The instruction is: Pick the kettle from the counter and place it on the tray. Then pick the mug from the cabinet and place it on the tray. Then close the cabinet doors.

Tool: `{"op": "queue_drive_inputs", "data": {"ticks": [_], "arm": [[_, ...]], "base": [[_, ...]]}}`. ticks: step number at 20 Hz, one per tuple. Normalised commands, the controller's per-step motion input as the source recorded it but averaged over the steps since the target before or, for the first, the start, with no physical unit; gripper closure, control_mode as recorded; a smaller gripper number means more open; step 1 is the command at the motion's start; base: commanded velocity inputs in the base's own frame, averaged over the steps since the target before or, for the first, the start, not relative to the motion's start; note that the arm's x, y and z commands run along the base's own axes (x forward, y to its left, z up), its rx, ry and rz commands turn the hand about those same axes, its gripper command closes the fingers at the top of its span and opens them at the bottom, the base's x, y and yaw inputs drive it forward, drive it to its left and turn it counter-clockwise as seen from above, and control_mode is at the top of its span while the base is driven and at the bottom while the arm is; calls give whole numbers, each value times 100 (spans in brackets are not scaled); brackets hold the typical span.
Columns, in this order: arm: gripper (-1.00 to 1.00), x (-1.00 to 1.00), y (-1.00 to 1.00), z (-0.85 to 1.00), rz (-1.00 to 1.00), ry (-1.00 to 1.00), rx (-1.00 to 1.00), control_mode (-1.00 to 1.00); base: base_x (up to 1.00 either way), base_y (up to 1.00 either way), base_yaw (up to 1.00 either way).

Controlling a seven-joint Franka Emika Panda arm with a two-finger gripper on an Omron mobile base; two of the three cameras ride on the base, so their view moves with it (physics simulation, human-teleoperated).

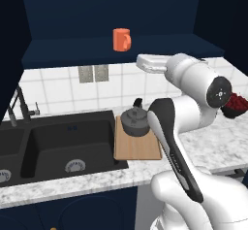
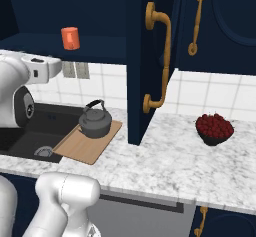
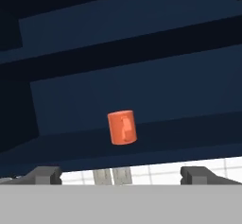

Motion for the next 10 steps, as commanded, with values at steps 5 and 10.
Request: {"op": "queue_drive_inputs", "data": {"ticks": [5, 10], "arm": [[-100, 19, 3, 1, 0, 5, -8, -100], [-100, 44, 0, 3, 1, 9, -3, -100]], "base": [[0, 0, 0], [0, 0, 0]]}}
